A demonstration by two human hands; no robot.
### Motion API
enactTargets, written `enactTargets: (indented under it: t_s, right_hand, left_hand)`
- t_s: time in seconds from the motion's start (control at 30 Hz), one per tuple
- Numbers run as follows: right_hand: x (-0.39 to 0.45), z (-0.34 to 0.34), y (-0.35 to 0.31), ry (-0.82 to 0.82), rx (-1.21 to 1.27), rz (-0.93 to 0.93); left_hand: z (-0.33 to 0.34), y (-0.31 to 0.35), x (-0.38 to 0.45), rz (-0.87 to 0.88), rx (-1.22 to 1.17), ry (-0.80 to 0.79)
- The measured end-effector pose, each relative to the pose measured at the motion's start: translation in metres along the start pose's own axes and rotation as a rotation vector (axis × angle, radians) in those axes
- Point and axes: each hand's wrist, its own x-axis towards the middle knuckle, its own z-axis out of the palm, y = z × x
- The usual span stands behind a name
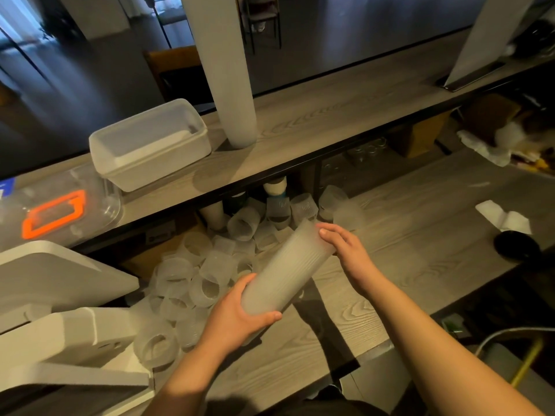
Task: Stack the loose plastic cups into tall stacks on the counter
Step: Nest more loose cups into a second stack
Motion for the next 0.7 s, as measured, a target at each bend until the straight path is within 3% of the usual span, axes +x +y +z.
enactTargets:
  t_s: [0.4, 0.7]
  right_hand:
    - [-0.002, 0.016, 0.013, -0.061, 0.074, 0.08]
    - [0.02, 0.007, 0.01, -0.017, 0.193, 0.081]
  left_hand:
    - [0.005, 0.007, 0.004, -0.015, -0.024, -0.091]
    - [0.015, 0.03, 0.022, -0.105, -0.244, -0.021]
